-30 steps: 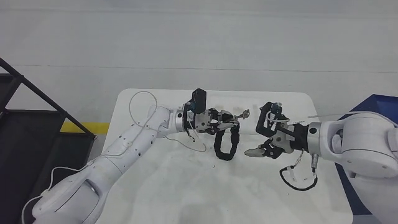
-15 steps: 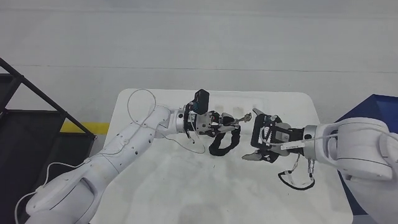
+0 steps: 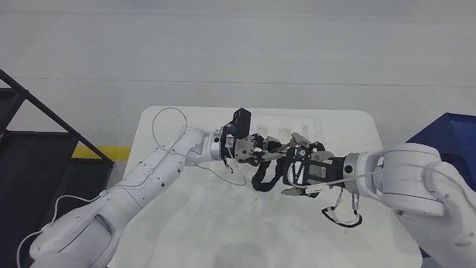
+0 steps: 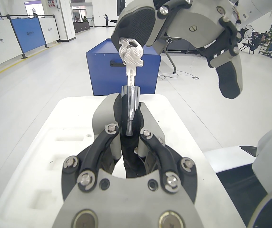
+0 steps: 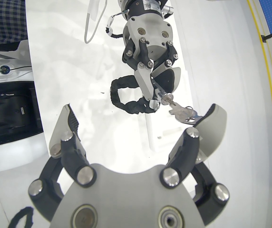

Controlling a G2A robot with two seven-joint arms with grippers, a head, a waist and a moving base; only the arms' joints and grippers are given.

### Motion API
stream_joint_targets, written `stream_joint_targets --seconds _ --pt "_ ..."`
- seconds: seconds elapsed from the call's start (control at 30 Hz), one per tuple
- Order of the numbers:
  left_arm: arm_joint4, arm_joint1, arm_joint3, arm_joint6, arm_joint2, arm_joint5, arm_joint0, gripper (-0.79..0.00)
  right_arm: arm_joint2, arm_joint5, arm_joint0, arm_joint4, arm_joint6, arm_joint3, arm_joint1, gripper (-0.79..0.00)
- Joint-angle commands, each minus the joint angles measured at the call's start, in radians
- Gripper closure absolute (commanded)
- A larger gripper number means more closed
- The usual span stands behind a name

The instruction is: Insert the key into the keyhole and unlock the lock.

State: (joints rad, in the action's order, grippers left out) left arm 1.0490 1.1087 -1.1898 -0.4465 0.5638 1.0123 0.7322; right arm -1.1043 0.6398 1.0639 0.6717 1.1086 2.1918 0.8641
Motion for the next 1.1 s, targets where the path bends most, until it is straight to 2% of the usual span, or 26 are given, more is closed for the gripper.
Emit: stream_joint_targets --seconds 0.0,0.13,0.4,0.67,0.83,1.07 --pt "0.006 0.0 -0.002 -0.002 0.004 0.0 0.002 0.0 0.009 -0.009 -0.008 -0.002 0.005 -0.004 0.001 -0.785" --pt "0.024 0.0 -0.005 -0.014 0.02 0.0 0.009 0.0 0.013 -0.039 -0.017 -0.02 0.033 -0.005 -0.001 -0.785" --pt "0.057 0.003 -0.009 -0.034 0.057 0.0 0.031 0.0 0.024 -0.023 -0.026 -0.07 0.092 0.001 -0.008 -0.785" --pt "0.078 0.01 -0.011 -0.023 0.072 0.0 0.042 0.0 0.053 -0.015 -0.055 -0.053 0.086 -0.007 -0.016 -0.785" --pt "0.092 0.011 -0.016 -0.012 0.07 0.0 0.045 0.0 0.01 0.041 -0.076 0.039 0.03 -0.007 -0.034 -0.785" --pt "0.112 0.006 -0.037 0.002 0.044 0.0 0.04 0.0 0.007 0.191 -0.073 0.222 -0.119 0.012 -0.074 -0.785"
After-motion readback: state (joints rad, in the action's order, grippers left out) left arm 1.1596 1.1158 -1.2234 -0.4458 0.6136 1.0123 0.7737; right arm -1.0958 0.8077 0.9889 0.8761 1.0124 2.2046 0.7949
